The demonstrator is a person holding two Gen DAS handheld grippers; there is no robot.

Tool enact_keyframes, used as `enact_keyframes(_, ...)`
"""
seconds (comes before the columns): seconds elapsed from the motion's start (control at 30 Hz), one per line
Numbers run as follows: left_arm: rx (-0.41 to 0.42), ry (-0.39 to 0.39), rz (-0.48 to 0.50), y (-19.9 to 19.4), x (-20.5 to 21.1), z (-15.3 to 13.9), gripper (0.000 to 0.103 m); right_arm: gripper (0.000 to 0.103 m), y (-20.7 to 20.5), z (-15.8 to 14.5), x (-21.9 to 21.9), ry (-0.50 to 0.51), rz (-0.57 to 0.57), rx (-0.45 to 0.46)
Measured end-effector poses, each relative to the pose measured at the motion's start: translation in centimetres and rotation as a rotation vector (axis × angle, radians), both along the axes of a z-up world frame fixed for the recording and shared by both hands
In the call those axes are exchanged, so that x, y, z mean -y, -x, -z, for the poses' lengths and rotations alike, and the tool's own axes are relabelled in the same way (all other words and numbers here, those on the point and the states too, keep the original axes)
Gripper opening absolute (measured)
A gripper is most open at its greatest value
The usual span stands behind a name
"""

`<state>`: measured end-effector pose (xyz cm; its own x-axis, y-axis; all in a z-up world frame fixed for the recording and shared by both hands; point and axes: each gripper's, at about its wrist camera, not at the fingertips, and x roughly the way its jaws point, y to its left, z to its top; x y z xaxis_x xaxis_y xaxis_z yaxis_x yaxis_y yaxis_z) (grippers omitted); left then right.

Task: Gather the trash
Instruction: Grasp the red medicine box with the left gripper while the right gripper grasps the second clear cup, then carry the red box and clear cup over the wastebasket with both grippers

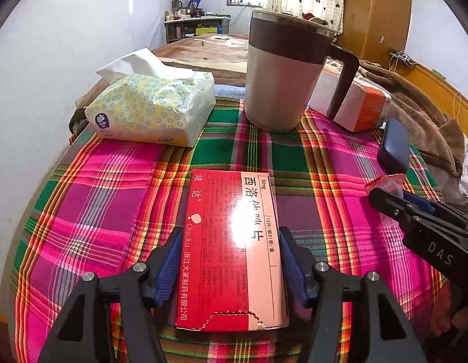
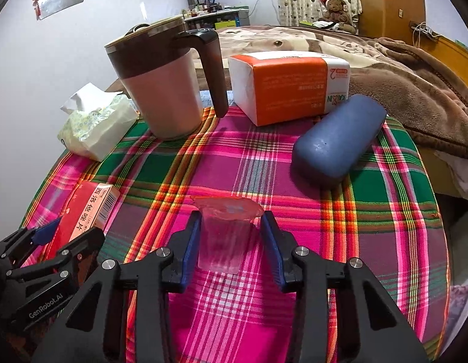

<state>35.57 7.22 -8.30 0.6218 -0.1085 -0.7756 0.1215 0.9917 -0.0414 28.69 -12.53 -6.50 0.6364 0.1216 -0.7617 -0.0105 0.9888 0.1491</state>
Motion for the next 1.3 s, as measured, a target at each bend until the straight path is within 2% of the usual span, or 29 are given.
enact_keyframes(0.7,0.038,0.024,-0.001,2.1,-0.1,-1.7,0.061,0.041,1.7,-1.0,0.0,0.012,-0.013,0.033)
enact_keyframes(1.0,0.087,0.044,0.007,5.2,0.6,-4.0,0.061,0.041,4.0,-2.9,0.8,0.002,-0.003,0.08)
enact_keyframes(1.3,0.152,0.057,0.039,10.3,2.4,-6.9,0.061,0.041,8.4,-5.2,2.6,-0.011,0.016,0.141)
